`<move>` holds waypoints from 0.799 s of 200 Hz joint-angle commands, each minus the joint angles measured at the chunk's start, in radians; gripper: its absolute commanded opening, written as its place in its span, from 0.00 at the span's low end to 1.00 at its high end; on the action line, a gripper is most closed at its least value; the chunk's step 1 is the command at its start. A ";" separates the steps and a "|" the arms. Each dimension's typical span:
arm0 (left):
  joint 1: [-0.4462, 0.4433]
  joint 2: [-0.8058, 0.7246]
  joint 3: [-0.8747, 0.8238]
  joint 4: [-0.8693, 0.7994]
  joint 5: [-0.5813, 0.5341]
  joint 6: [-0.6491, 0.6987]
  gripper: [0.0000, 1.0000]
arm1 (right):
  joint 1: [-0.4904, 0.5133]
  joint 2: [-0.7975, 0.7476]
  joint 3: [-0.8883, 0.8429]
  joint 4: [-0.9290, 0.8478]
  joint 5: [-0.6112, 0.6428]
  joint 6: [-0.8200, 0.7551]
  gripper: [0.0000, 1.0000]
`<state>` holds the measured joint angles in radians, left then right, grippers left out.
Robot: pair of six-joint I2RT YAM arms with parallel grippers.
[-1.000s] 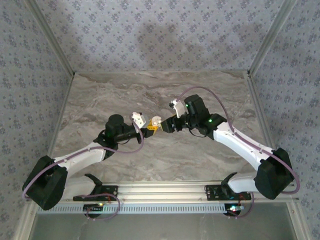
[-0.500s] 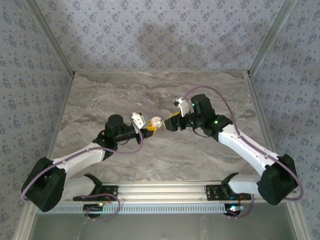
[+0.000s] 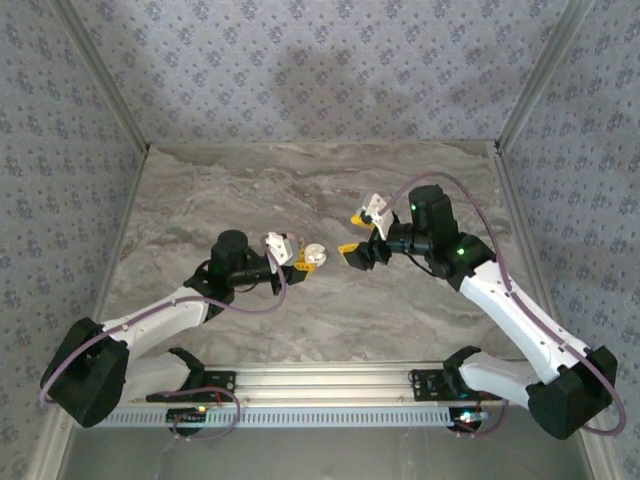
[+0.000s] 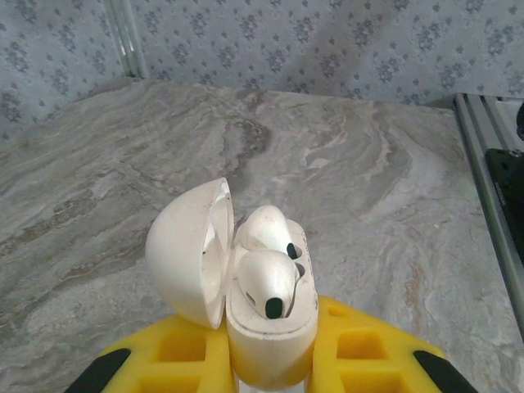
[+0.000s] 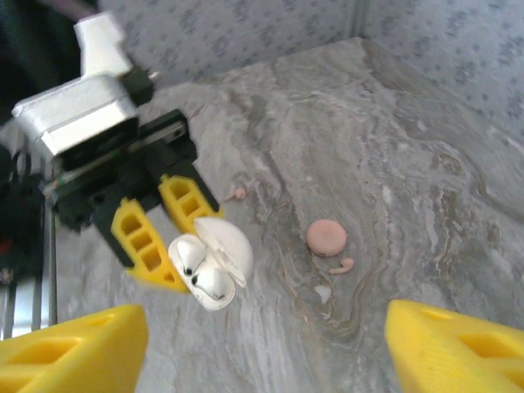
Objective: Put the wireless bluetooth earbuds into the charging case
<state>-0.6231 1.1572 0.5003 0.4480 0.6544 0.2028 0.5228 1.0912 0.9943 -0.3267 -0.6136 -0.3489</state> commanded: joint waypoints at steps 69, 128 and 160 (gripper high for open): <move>-0.009 -0.028 0.035 -0.038 0.082 0.049 0.13 | 0.046 0.210 0.120 -0.204 -0.239 -0.456 0.87; -0.010 -0.030 0.040 -0.038 0.082 0.050 0.13 | 0.088 0.349 0.190 -0.262 -0.268 -0.477 0.85; -0.009 -0.031 0.040 -0.042 0.071 0.053 0.13 | 0.095 0.388 0.242 -0.338 -0.289 -0.501 0.83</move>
<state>-0.6247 1.1519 0.5079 0.4107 0.7101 0.2356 0.6109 1.4612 1.1839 -0.5709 -0.8532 -0.8093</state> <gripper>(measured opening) 0.190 0.837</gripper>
